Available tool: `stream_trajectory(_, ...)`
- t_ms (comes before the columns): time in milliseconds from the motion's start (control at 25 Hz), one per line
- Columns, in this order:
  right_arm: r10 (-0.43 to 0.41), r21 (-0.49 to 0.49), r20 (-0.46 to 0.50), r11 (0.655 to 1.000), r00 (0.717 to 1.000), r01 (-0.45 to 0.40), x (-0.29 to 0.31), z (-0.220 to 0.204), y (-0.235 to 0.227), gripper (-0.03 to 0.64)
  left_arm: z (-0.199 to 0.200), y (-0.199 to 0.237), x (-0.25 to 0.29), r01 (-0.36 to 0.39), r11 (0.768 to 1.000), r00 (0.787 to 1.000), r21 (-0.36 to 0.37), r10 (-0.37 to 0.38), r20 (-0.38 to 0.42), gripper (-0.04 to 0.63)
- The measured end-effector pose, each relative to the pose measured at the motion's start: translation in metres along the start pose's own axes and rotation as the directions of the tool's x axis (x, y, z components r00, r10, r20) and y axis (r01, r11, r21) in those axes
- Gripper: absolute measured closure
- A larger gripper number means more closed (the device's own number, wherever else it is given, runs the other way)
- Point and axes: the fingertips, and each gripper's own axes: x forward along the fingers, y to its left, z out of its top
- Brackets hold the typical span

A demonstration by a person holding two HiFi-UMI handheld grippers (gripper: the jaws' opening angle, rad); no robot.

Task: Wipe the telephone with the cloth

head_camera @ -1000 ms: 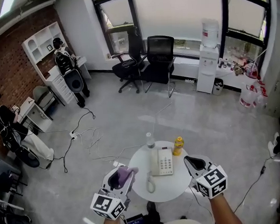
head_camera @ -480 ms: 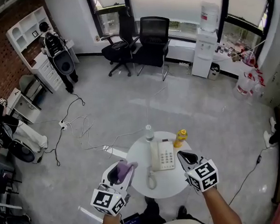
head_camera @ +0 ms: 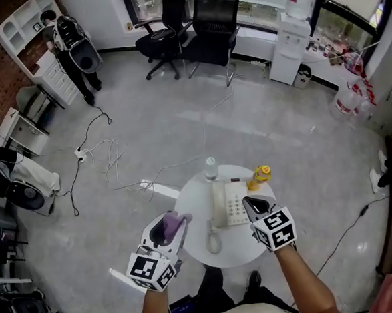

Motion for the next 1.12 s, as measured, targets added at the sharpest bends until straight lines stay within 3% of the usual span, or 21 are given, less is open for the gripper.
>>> stream_trajectory(480, 0.014, 0.03, -0.178, 1.0, 0.984, -0.009, 0.106, -0.071, 0.008, 0.584, -0.06, 0.051, 0.017, -0.026, 0.997, 0.997, -0.066, 0.021, -0.069, 0.431)
stream_trajectory(760, -0.005, 0.051, -0.287, 0.998, 0.958, 0.021, 0.156, -0.114, 0.014, 0.492, -0.086, 0.072, 0.021, -0.032, 0.995, 0.995, -0.095, 0.022, -0.099, 0.431)
stream_trajectory(1120, -0.051, 0.098, -0.349, 0.991, 0.936, 0.091, 0.192, -0.147, 0.015, 0.35, -0.11, 0.088, 0.022, -0.031, 0.992, 0.992, -0.125, 0.016, -0.121, 0.431)
